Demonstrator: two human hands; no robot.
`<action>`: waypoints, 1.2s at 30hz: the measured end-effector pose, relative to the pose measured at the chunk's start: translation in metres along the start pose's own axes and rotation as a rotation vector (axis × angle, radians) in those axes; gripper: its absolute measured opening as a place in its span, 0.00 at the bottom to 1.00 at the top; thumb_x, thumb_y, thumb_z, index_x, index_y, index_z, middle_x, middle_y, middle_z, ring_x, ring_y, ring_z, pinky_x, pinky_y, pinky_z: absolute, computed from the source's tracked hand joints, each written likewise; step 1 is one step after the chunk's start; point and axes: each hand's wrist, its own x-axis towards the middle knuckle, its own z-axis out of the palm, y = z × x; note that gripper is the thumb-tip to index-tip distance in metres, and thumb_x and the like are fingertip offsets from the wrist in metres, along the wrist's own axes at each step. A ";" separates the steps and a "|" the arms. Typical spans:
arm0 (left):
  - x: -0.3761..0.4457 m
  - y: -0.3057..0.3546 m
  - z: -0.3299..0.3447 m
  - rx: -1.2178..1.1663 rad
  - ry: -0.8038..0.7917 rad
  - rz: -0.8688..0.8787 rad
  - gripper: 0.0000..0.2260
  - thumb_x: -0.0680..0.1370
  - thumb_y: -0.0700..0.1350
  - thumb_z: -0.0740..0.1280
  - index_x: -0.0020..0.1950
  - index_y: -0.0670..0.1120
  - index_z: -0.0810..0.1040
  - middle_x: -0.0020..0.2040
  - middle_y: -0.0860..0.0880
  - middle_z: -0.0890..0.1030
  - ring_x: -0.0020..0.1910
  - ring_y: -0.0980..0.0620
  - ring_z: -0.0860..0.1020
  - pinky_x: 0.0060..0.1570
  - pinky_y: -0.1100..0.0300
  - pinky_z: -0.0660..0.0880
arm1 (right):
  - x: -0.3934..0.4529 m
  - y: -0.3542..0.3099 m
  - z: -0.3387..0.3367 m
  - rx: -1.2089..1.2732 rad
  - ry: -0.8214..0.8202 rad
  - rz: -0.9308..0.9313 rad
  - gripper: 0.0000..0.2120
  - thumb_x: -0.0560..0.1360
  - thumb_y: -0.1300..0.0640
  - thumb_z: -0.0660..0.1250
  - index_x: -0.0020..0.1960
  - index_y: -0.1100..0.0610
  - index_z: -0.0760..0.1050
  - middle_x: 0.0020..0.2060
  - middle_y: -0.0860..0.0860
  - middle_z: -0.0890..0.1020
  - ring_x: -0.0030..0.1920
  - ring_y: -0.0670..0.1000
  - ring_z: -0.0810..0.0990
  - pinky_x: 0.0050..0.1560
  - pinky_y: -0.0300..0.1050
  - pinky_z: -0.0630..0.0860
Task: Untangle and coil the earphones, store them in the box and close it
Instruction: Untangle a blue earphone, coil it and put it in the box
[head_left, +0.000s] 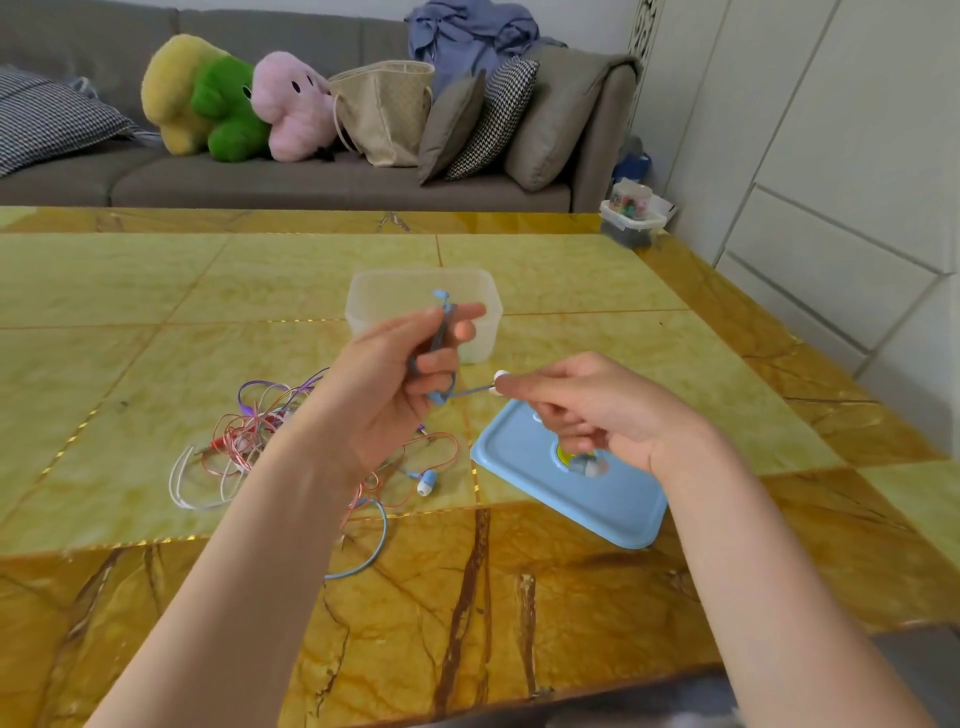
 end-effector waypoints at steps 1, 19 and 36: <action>-0.001 -0.001 0.001 0.054 -0.027 -0.030 0.14 0.81 0.41 0.52 0.56 0.37 0.75 0.30 0.53 0.70 0.19 0.62 0.61 0.18 0.72 0.55 | 0.001 0.001 -0.002 0.039 0.015 0.010 0.24 0.71 0.50 0.71 0.20 0.51 0.67 0.21 0.47 0.59 0.21 0.46 0.56 0.28 0.42 0.53; 0.007 -0.026 0.014 0.258 0.074 -0.241 0.12 0.82 0.41 0.55 0.49 0.37 0.76 0.42 0.43 0.81 0.38 0.46 0.82 0.41 0.60 0.80 | 0.005 -0.006 0.014 0.028 0.319 -0.170 0.06 0.74 0.67 0.64 0.39 0.60 0.74 0.28 0.53 0.80 0.23 0.45 0.73 0.27 0.36 0.74; 0.005 -0.013 0.011 0.167 0.048 -0.108 0.12 0.80 0.40 0.54 0.51 0.38 0.76 0.28 0.51 0.71 0.19 0.59 0.61 0.20 0.68 0.60 | -0.011 -0.017 -0.001 0.025 0.248 -0.387 0.09 0.76 0.66 0.64 0.49 0.56 0.81 0.41 0.53 0.83 0.39 0.49 0.80 0.45 0.38 0.79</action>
